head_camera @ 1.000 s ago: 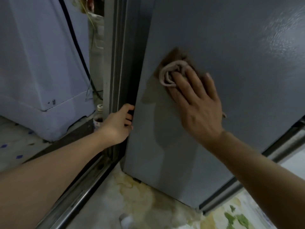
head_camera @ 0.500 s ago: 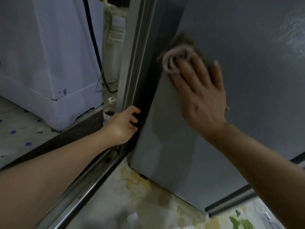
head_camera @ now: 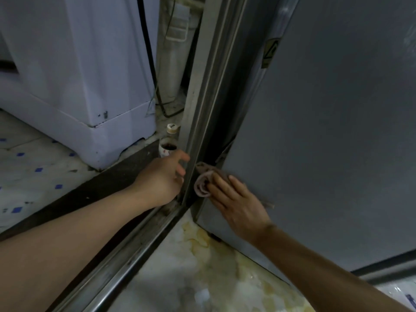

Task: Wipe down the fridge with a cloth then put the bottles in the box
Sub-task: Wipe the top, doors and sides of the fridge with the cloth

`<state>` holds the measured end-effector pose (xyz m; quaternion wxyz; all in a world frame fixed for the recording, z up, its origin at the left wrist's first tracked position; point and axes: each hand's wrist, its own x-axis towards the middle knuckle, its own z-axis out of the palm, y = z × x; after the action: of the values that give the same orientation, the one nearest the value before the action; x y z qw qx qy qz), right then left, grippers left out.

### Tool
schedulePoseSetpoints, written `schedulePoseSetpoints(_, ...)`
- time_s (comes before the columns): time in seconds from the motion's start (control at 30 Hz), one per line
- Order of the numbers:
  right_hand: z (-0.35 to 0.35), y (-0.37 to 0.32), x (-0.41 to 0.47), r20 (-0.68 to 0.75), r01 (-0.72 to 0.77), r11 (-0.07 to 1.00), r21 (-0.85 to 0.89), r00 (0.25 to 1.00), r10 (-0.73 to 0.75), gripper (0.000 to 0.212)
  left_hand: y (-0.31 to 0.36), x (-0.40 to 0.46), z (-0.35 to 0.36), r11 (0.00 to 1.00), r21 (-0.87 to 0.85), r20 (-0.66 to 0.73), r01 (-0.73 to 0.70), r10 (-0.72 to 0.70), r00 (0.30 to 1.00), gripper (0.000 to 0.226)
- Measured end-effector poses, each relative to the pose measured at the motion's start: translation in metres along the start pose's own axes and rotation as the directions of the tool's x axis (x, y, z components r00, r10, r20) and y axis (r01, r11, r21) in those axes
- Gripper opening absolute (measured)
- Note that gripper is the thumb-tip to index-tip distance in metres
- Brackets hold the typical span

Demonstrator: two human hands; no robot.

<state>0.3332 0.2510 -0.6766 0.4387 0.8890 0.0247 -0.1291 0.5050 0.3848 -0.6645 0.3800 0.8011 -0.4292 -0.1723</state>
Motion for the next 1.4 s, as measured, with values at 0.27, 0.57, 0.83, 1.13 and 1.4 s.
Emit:
schedulePoseSetpoints(0.27,-0.014,0.08,-0.05,-0.685,-0.39,0.875,0.286,0.555,0.472,0.038,0.024,0.01,0.029,0.996,-0.08,0.017,-0.025,0.027,0.999,0.047)
schedulePoseSetpoints(0.57,0.053,-0.007,-0.086,-0.265,-0.161,0.987,-0.018,0.952,0.151,0.05,0.053,0.005,0.058,0.994,-0.071,-0.052,-0.079,0.075,0.996,0.055)
schedulePoseSetpoints(0.83,0.033,0.072,-0.134,-0.625,-0.419,0.893,0.162,0.657,0.421,0.039,0.061,0.0,0.065,0.994,-0.087,-0.048,-0.069,0.065,0.997,0.051)
schedulePoseSetpoints(1.13,0.089,-0.007,-0.157,-0.347,-0.195,0.979,0.051,0.916,0.201,0.047,0.056,-0.001,0.071,0.996,-0.083,-0.029,-0.026,0.024,0.999,0.064)
schedulePoseSetpoints(1.4,0.076,0.039,-0.21,-0.491,-0.444,0.882,0.156,0.74,0.46,0.055,0.058,-0.009,0.084,0.993,-0.096,-0.006,0.064,-0.065,0.998,0.079)
